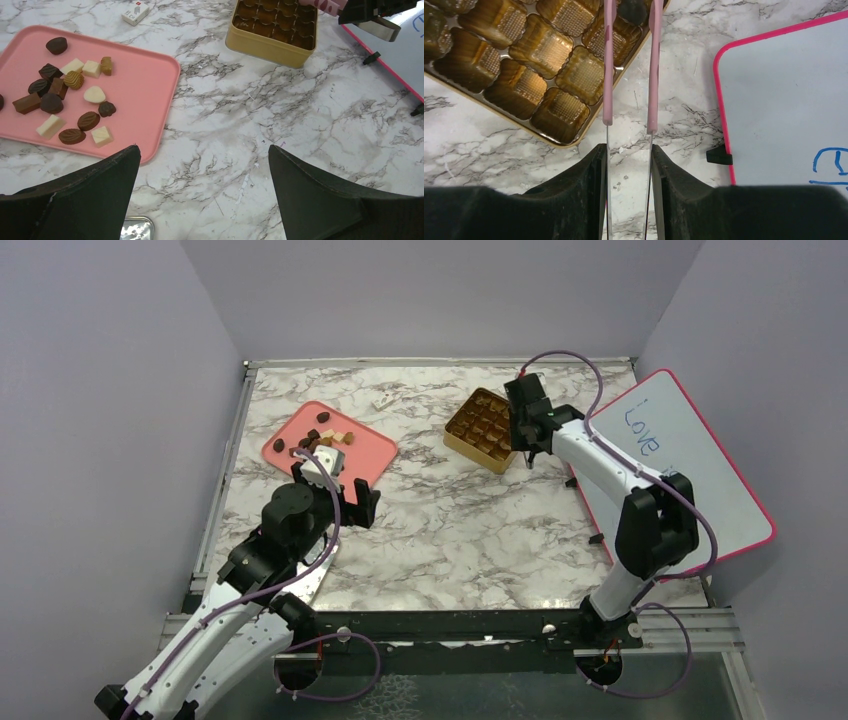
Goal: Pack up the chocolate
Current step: Place the fake chocolate in the packing box, then pick up the fake chocolate from the plate.
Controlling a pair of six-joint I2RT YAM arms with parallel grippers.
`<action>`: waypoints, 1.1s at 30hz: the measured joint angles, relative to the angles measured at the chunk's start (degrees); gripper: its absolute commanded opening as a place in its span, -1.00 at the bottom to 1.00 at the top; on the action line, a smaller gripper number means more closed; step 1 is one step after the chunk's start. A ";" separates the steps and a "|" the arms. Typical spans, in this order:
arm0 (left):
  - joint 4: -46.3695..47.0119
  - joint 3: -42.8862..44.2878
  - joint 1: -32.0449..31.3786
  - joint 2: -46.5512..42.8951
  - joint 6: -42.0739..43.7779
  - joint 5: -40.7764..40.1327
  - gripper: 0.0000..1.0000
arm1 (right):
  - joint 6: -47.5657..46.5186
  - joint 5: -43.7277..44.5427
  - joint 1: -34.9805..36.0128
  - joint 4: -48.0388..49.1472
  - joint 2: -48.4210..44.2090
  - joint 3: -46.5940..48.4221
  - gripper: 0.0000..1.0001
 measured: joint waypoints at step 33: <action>0.00 -0.11 0.00 -3.87 0.28 -4.79 0.99 | -4.22 -26.73 7.52 8.31 -20.15 -8.33 -0.22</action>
